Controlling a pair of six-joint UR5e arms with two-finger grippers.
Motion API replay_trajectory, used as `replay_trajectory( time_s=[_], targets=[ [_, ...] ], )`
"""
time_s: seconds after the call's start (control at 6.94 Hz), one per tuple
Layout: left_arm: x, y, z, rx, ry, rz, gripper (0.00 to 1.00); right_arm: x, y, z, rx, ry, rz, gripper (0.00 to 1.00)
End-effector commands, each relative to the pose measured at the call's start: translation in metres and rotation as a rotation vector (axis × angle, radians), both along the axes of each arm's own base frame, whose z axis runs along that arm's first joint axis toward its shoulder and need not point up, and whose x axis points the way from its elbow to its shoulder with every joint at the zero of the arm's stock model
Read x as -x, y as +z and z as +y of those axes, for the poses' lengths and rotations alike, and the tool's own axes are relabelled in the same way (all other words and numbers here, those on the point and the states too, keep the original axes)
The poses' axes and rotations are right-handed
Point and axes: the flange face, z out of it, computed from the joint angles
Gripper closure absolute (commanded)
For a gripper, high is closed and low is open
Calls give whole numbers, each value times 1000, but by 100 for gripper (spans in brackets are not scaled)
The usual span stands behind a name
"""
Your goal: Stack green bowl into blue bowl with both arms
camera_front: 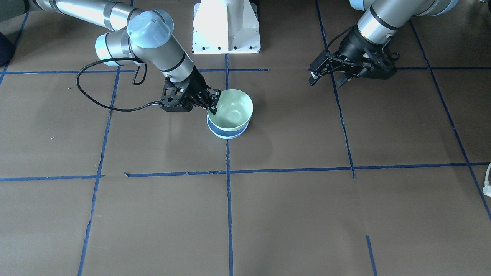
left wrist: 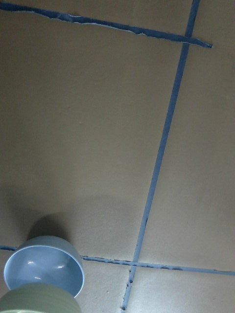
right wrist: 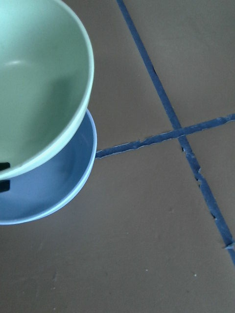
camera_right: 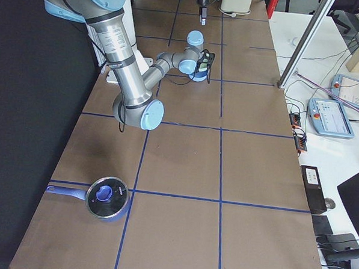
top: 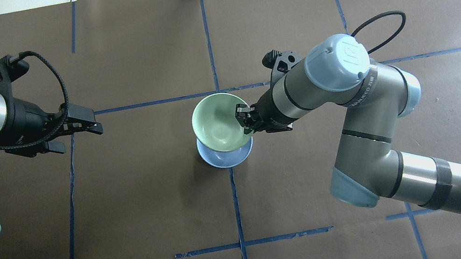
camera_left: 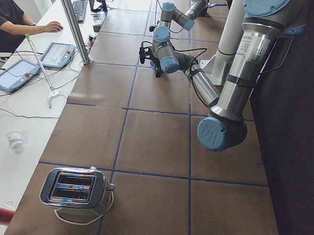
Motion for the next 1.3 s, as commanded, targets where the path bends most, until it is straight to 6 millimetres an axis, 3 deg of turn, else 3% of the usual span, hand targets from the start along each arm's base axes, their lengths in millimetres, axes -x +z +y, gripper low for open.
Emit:
replay_trajectory(
  time_s=[0.0,0.72,0.86,1.01,1.15],
  targets=[
    [-1,1,0,1,0,0,0,14,6,-2,-3,22,26,100],
    [-5,3,-1,1,4,-3,0,11,14,-1,1,21,37,99],
    [-5,4,-1,0,2,-4,0,9,13,-1,0,21,34,82],
    [-5,4,-1,-2,1,-5,0,10,13,-1,-2,23,35,11],
    [-5,3,-1,-1,1,-5,0,3,10,-1,-6,30,26,0]
  ],
)
